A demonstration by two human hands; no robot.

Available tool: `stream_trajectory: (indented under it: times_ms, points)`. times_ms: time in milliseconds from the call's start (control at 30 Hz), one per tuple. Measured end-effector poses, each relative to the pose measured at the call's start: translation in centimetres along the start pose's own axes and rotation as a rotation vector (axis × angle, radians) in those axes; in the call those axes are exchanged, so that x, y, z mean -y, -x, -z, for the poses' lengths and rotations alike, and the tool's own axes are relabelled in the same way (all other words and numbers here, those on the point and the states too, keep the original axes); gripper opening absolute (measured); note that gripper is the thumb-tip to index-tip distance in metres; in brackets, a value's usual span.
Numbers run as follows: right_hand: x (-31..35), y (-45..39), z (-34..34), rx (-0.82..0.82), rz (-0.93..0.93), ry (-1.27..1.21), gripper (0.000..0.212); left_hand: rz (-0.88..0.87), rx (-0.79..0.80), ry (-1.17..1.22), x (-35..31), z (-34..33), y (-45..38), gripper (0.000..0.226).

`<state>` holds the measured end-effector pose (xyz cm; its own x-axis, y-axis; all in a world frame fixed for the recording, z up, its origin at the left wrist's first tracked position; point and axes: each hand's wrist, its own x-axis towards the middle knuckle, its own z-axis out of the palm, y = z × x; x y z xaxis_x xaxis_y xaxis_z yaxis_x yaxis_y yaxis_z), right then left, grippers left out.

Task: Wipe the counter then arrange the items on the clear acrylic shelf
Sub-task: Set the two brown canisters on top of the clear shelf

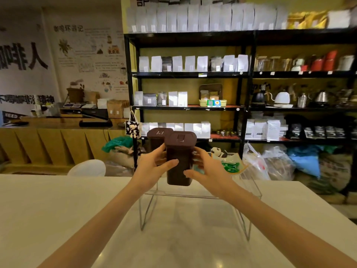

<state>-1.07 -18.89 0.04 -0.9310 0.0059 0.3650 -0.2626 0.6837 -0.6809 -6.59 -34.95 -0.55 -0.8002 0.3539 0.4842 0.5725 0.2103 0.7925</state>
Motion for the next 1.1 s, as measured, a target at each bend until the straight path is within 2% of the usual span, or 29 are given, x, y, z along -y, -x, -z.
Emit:
stream_trajectory:
  times_ms: [300, 567, 733, 867, 967, 1100]
  points:
    - [-1.3, -1.6, -0.7, 0.004, -0.035, 0.007, 0.064, 0.024, 0.039, 0.064, 1.7, -0.4, -1.5, 0.044]
    - [-1.9, -2.6, -0.4, 0.017, -0.058, -0.021, 0.062, 0.063, 0.033, -0.019, 1.8, -1.1, -2.9, 0.038]
    - [-2.1, -3.4, -0.2, 0.018, -0.072, 0.005, 0.064, 0.059, -0.052, -0.105, 1.8, -1.4, -3.5, 0.034]
    - [-2.1, -3.9, -0.2, 0.0, -0.07, 0.034, 0.058, 0.042, -0.138, -0.315, 1.7, -1.8, -4.0, 0.031]
    - [-1.9, -4.4, -0.4, -0.005, -0.091, 0.054, 0.055, 0.034, -0.163, -0.377, 1.6, -1.9, -4.3, 0.031]
    - [-1.4, -5.0, -0.4, 0.007, -0.13, 0.029, 0.061, 0.049, -0.157, -0.433, 1.2, -2.2, -4.7, 0.031]
